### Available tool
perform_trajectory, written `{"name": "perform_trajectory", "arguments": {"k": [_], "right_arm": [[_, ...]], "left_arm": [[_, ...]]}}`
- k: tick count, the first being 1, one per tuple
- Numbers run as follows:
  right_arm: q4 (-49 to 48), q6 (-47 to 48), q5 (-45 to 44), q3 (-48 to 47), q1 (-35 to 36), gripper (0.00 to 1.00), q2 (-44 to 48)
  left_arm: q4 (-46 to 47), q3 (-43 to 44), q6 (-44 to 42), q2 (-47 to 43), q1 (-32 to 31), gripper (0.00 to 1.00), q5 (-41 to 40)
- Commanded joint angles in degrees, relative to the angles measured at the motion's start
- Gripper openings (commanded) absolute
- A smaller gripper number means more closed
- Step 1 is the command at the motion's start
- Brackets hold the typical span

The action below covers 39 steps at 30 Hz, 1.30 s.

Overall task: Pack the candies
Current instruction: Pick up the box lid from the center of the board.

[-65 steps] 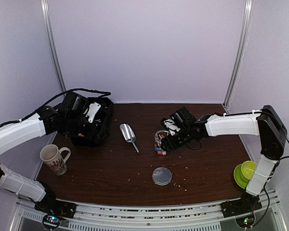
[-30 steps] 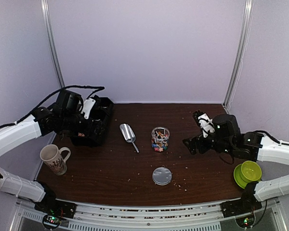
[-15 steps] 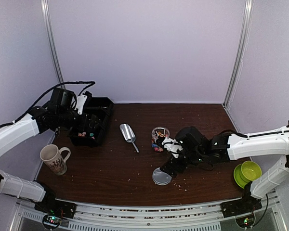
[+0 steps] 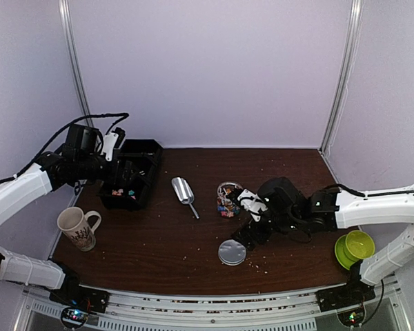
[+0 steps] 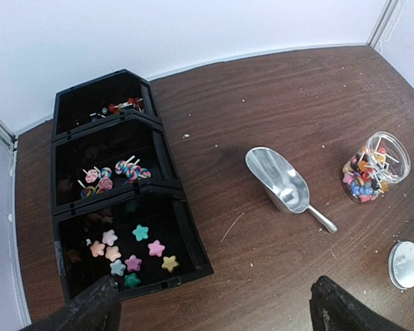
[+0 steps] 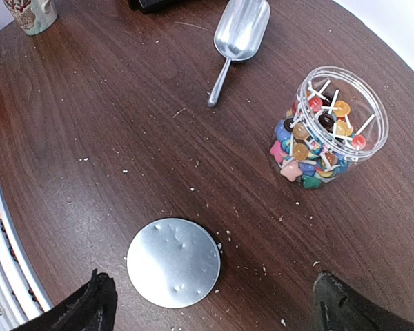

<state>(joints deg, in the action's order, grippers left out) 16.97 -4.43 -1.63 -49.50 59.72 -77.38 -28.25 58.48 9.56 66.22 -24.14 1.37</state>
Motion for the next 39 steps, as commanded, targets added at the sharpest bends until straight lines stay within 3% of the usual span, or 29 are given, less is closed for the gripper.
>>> {"name": "perform_trajectory", "arguments": {"k": [1, 12, 30, 39], "right_arm": [[0.2, -0.9, -2.6, 1.8, 0.1, 1.0, 2.7], [0.3, -1.8, -2.7, 4.7, 0.0, 1.0, 2.2], [7.7, 5.1, -1.8, -5.4, 0.4, 1.0, -8.4], [9.0, 5.2, 2.8, -9.6, 0.5, 1.0, -13.3]], "left_arm": [[3.0, -0.2, -0.9, 0.6, 0.4, 0.98, 1.5], [3.6, -0.6, -0.7, -1.5, 0.5, 0.98, 2.6], [1.6, 0.0, 2.9, -4.1, 0.5, 0.98, 2.7], [0.5, 3.0, 10.3, 0.1, 0.4, 0.98, 3.5]]}}
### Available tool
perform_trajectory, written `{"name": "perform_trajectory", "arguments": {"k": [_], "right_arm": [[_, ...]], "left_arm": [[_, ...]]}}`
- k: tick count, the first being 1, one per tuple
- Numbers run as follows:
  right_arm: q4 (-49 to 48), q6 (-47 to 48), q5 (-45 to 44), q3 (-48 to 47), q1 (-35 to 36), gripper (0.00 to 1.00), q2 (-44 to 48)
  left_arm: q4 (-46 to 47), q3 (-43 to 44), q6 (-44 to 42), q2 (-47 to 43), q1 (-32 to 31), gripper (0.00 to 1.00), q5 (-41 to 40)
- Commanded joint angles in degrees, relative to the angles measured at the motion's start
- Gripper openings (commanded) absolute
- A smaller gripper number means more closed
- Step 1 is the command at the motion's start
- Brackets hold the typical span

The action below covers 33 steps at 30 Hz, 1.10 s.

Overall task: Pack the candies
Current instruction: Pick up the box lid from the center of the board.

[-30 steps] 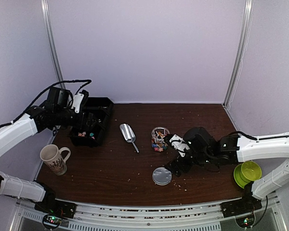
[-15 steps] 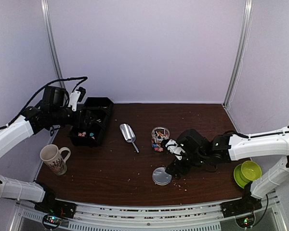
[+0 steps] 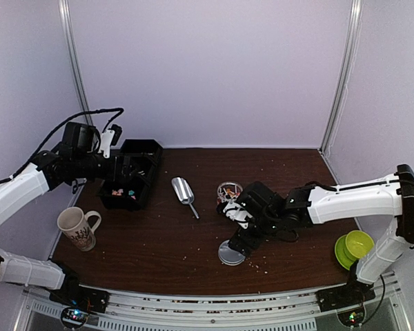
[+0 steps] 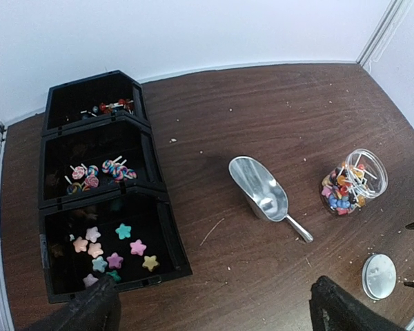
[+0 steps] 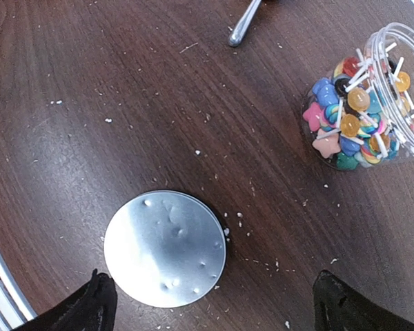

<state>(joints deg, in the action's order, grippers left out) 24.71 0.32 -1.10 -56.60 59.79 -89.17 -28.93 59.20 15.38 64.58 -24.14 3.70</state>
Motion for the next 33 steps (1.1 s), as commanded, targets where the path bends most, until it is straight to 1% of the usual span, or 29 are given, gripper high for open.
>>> {"name": "perform_trajectory", "arguments": {"k": [1, 4, 7, 11, 13, 16, 20, 23, 27, 33], "right_arm": [[1.5, 0.2, 2.8, -2.9, 0.4, 0.99, -2.1], [2.8, -0.4, 4.4, -4.1, 0.4, 0.99, -3.4], [3.4, -2.0, 5.5, -4.3, 0.5, 0.99, -4.0], [3.3, -4.9, 6.3, -3.4, 0.6, 1.0, -4.3], [3.1, -6.0, 5.6, -3.4, 0.6, 1.0, -5.1], [3.5, -7.5, 6.3, -4.4, 0.8, 0.99, -7.2], [4.0, -9.8, 4.7, -5.7, 1.5, 1.0, -9.9], [4.0, -12.0, 3.2, -6.3, 1.6, 1.0, -10.9], [5.4, -12.6, 3.2, -8.3, 1.7, 0.99, -12.7], [7.1, -12.4, 3.5, -9.9, 1.7, 1.0, -15.1]], "left_arm": [[2.1, 2.0, 5.2, 2.1, 0.4, 0.98, 1.3], [3.4, 2.4, 6.1, 3.9, 0.4, 0.98, 3.0], [1.4, 6.0, 5.7, 6.0, 0.4, 0.98, 4.7], [-3.2, 11.6, 2.8, 8.7, 0.3, 0.98, 3.6], [-3.2, 12.4, 1.5, 9.1, 0.4, 0.98, 3.2], [-1.4, 10.8, 1.0, 9.5, 0.3, 0.98, 2.9], [1.5, 7.3, 0.8, 9.2, 0.4, 0.98, 3.8], [1.4, 7.0, 0.2, 9.3, 0.4, 0.98, 4.6], [1.8, 6.7, 0.5, 9.1, 0.4, 0.98, 5.9], [1.8, 6.6, 0.4, 8.6, 0.4, 0.98, 5.0]]}}
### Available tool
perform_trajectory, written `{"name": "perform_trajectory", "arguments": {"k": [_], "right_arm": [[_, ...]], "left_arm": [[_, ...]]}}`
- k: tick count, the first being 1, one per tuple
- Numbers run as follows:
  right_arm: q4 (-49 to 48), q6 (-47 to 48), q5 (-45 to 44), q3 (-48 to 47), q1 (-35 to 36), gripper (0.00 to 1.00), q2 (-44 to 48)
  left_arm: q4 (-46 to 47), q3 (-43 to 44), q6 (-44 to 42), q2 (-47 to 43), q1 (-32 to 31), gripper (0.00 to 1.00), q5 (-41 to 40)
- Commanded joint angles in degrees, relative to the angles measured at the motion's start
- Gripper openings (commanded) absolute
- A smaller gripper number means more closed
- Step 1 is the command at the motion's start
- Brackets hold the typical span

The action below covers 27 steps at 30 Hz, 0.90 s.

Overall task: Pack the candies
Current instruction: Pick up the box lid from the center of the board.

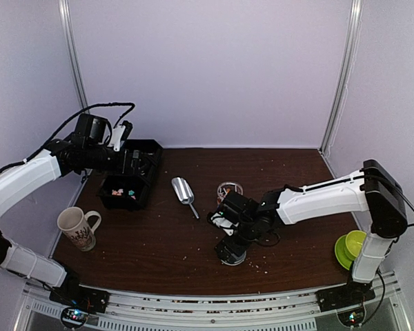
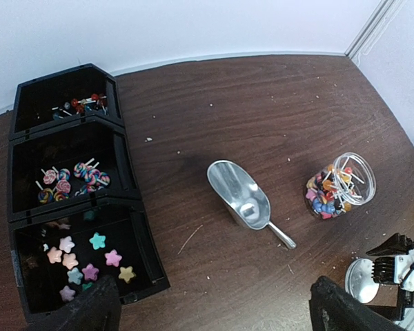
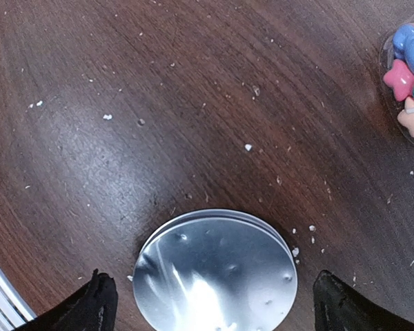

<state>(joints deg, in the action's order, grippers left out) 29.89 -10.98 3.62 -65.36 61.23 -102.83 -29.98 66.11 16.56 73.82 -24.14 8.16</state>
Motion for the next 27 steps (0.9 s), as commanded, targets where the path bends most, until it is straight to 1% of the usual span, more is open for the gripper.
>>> {"name": "perform_trajectory", "arguments": {"k": [1, 22, 27], "right_arm": [[2.1, -1.1, -1.3, -1.4, 0.2, 1.0, -1.6], [3.6, -0.8, 0.2, -2.7, -0.1, 1.0, -4.0], [4.3, -0.6, 0.4, -3.5, -0.1, 0.98, -4.8]], "left_arm": [[2.8, -0.3, -0.9, -0.7, 0.4, 0.98, 0.5], [2.7, -0.3, -1.3, -0.7, 0.6, 0.98, -0.6], [2.7, -0.3, -1.3, -0.7, 0.5, 0.98, -0.6]]}}
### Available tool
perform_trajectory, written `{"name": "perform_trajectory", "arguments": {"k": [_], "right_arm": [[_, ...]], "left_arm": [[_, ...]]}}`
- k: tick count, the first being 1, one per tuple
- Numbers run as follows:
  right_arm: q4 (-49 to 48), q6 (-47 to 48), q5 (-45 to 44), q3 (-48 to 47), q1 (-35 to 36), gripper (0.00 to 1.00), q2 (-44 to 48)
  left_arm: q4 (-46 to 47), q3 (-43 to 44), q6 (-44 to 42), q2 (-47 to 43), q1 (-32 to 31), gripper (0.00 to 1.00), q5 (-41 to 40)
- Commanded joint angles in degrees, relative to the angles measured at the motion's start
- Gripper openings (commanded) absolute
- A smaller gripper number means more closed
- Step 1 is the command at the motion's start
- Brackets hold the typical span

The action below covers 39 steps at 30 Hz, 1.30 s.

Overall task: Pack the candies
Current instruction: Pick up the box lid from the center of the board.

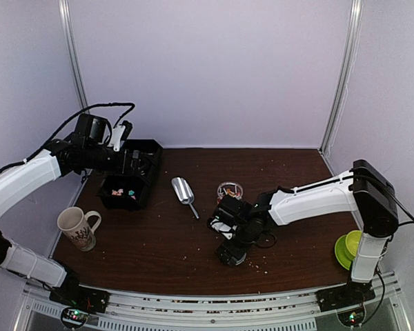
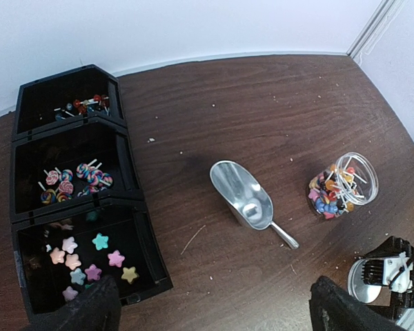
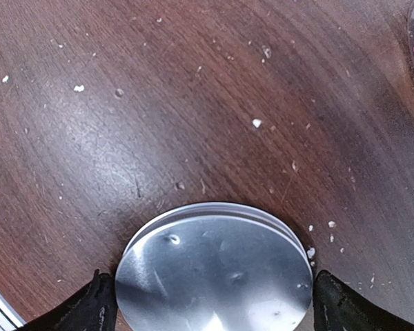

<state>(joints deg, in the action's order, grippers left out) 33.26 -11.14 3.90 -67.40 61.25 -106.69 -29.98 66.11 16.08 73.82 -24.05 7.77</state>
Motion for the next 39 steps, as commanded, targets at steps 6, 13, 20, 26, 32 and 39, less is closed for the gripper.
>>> {"name": "perform_trajectory", "arguments": {"k": [6, 13, 20, 26, 32, 39], "right_arm": [[1.1, -0.3, 0.6, -1.6, -0.2, 0.94, -1.3], [1.4, -0.1, 0.8, -1.9, -0.2, 0.91, -1.2], [2.3, 0.3, -0.6, -2.5, -0.3, 0.9, 1.2], [5.1, 1.7, -3.2, -4.0, -0.5, 0.9, 6.6], [6.0, 3.1, -4.3, -3.8, -3.5, 0.91, 11.9], [5.4, 5.1, -5.4, -1.2, -11.3, 0.91, 18.6]], "left_arm": [[2.7, -0.3, -0.8, -0.7, 0.4, 0.98, -0.1], [2.8, -0.3, -0.9, -0.6, 0.4, 0.98, -0.1], [2.9, -0.3, -1.0, -0.2, 0.4, 0.98, -0.1], [3.2, 0.1, -1.2, 1.7, 0.4, 0.98, 1.5], [4.2, 1.5, 1.8, 3.9, 0.4, 0.98, 5.9], [15.3, 6.9, 12.4, 14.5, -0.6, 0.98, 12.8]]}}
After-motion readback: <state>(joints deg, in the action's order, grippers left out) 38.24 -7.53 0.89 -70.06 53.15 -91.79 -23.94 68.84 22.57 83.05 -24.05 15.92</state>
